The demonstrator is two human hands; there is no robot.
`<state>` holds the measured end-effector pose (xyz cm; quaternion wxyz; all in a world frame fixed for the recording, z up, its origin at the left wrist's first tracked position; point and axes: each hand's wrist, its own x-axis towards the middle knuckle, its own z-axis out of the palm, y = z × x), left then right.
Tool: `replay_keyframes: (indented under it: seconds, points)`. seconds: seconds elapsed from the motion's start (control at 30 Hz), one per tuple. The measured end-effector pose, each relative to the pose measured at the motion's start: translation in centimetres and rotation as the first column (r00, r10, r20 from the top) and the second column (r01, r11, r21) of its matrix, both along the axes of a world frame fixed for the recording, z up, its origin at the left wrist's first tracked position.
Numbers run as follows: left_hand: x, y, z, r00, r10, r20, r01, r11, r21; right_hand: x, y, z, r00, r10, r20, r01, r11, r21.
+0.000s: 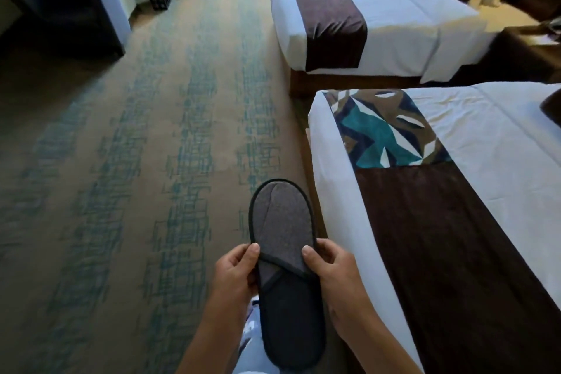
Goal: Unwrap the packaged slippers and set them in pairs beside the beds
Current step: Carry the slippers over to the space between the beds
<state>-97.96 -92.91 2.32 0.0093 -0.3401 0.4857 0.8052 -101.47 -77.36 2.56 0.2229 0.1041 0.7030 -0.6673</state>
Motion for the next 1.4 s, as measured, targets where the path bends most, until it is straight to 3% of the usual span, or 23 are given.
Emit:
replay_keyframes:
  seconds: [0.4, 0.67, 0.9, 1.13, 1.4]
  points:
    - [-32.3, -10.5, 1.7, 0.977, -0.211, 0.014, 0.212, 0.976, -0.043, -29.5, -9.9, 1.2, 0.983, -0.184, 0.024, 0.184, 0.983, 0.002]
    - [-55.2, -12.6, 0.2, 0.951, -0.305, 0.044, 0.308, 0.947, -0.09, -51.6, -12.1, -1.1, 0.962, -0.27, 0.028, 0.269, 0.963, 0.019]
    - [-74.7, -12.6, 2.4, 0.915, -0.404, 0.019, 0.403, 0.907, -0.125, -70.2, -11.9, -0.2, 0.946, -0.322, 0.041, 0.321, 0.946, 0.042]
    - [-93.9, -11.5, 2.5, 0.839, -0.544, -0.004, 0.538, 0.831, -0.141, -87.0, -11.1, -0.9, 0.89, -0.455, 0.032, 0.451, 0.888, 0.091]
    - [-115.5, -8.0, 2.0, 0.646, -0.763, 0.0, 0.752, 0.637, -0.17, -104.3, -9.2, 0.1, 0.73, -0.679, 0.077, 0.677, 0.734, 0.052]
